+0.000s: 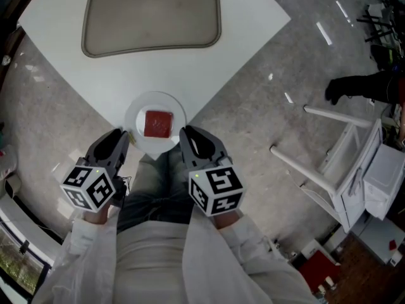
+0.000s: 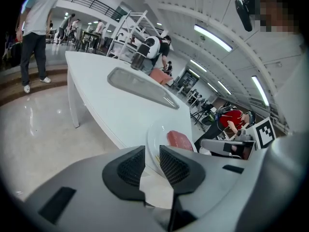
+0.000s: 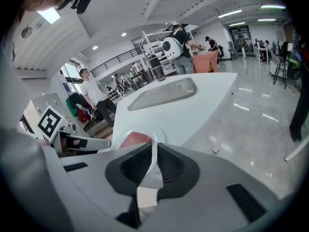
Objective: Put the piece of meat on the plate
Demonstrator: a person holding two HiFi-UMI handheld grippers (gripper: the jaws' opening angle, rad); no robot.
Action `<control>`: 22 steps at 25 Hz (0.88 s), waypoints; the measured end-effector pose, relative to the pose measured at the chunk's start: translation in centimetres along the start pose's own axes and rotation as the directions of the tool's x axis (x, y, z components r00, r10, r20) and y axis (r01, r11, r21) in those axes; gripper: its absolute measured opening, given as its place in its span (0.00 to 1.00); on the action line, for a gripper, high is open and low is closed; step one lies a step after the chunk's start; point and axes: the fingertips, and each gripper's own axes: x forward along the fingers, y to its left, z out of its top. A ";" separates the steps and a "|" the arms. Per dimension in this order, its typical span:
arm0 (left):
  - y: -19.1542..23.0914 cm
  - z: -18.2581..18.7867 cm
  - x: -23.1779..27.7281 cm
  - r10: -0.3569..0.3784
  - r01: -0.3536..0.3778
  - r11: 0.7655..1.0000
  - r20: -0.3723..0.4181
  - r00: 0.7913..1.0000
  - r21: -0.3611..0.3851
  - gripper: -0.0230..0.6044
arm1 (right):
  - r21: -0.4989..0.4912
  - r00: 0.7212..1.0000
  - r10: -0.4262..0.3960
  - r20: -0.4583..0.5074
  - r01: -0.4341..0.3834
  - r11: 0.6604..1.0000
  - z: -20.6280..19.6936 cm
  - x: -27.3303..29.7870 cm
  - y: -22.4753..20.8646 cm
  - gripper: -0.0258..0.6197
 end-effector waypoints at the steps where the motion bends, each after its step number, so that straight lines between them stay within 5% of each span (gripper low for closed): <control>1: 0.0 -0.1 0.1 -0.004 0.004 1.000 -0.005 1.000 0.002 0.16 | 0.004 1.000 0.002 0.003 -0.002 1.000 0.0 0.0 0.0 0.07; 22: -0.5 -0.8 0.6 -0.002 0.006 0.998 -0.061 0.998 0.066 0.19 | 0.043 0.999 -0.007 -0.037 0.008 0.999 -1.6 1.0 -0.6 0.18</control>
